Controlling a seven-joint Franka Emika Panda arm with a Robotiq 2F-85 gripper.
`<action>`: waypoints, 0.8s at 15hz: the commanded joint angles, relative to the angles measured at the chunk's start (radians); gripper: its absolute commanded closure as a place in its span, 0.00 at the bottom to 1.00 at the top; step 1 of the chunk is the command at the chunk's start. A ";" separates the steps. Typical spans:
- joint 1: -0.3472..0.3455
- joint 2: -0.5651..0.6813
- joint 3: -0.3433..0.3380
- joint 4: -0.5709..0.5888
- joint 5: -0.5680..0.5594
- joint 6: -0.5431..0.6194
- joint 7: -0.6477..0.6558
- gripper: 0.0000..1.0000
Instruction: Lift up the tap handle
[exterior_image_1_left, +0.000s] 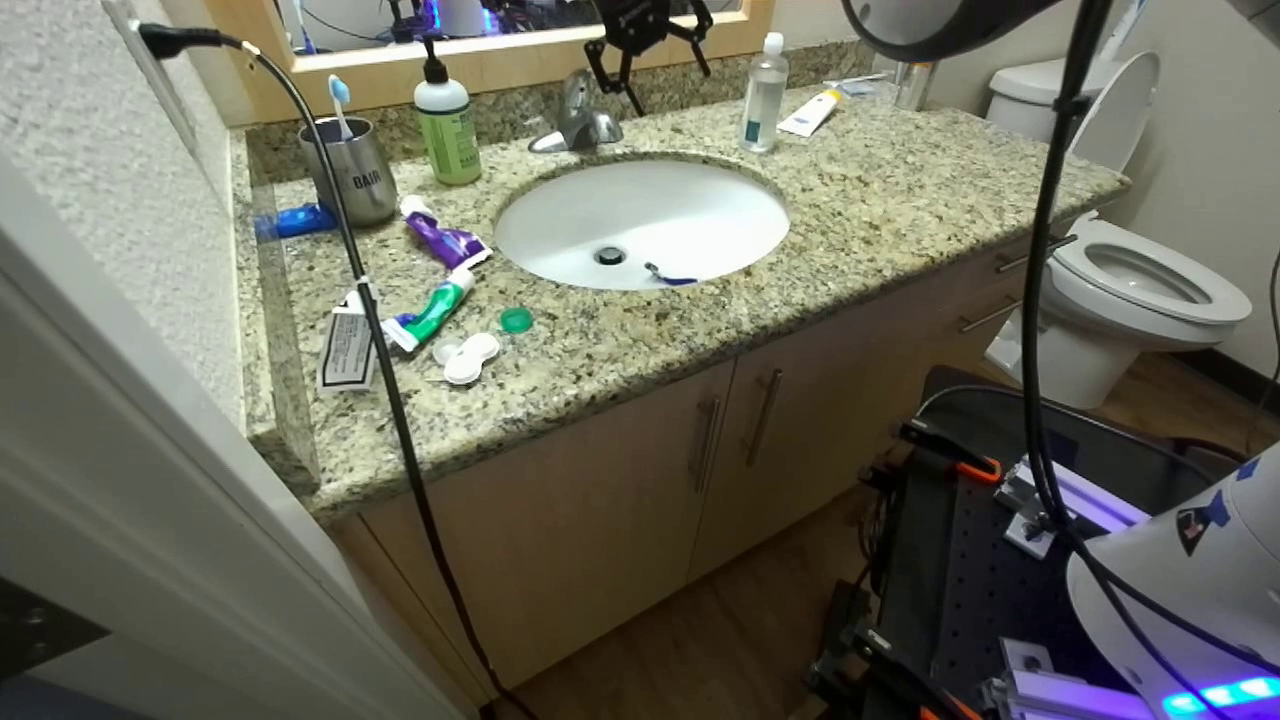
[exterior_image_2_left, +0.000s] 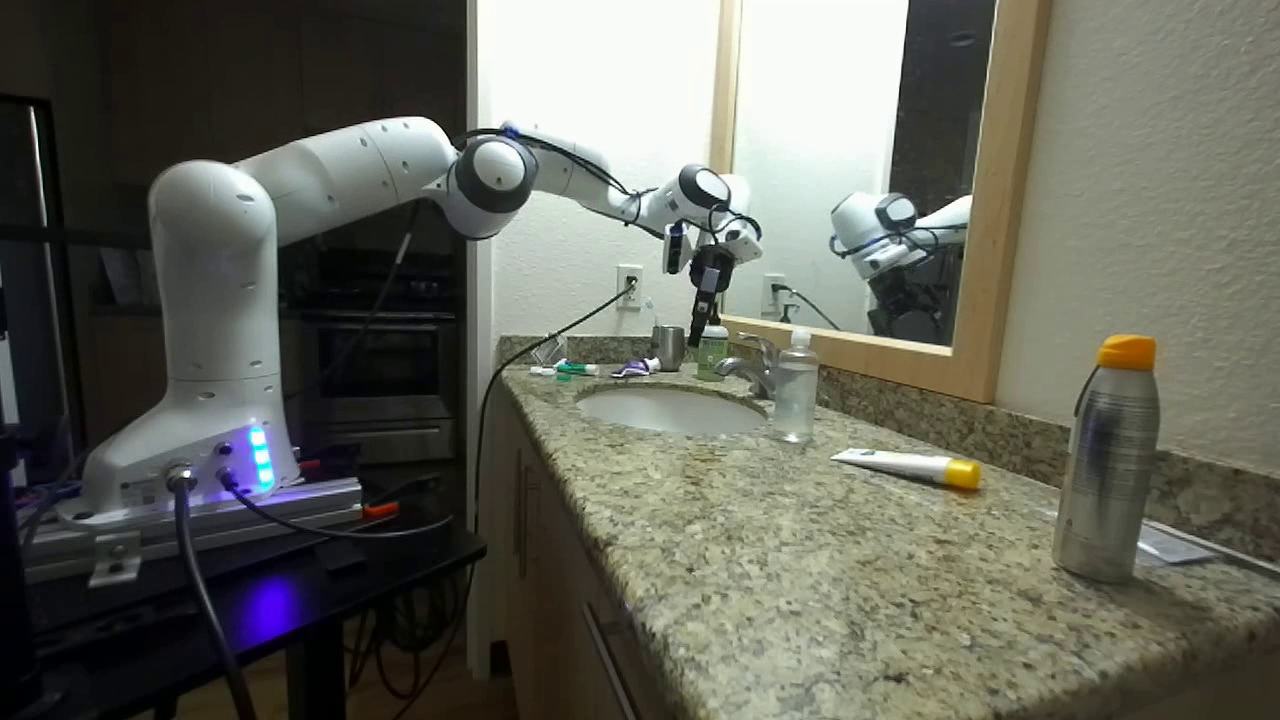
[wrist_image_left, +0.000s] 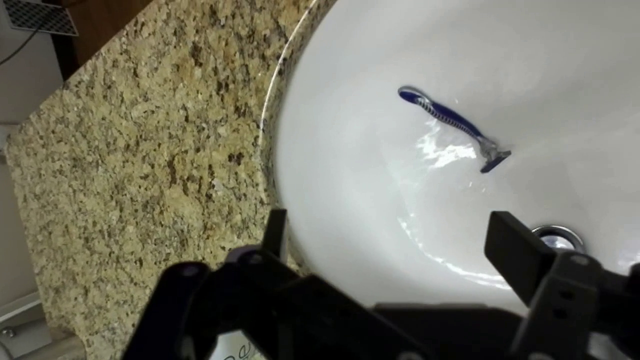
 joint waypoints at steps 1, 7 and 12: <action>-0.068 0.044 0.063 0.144 0.079 -0.066 -0.032 0.00; -0.092 0.066 0.082 0.231 0.106 -0.026 0.031 0.00; -0.084 0.012 0.099 0.155 0.122 0.004 0.050 0.00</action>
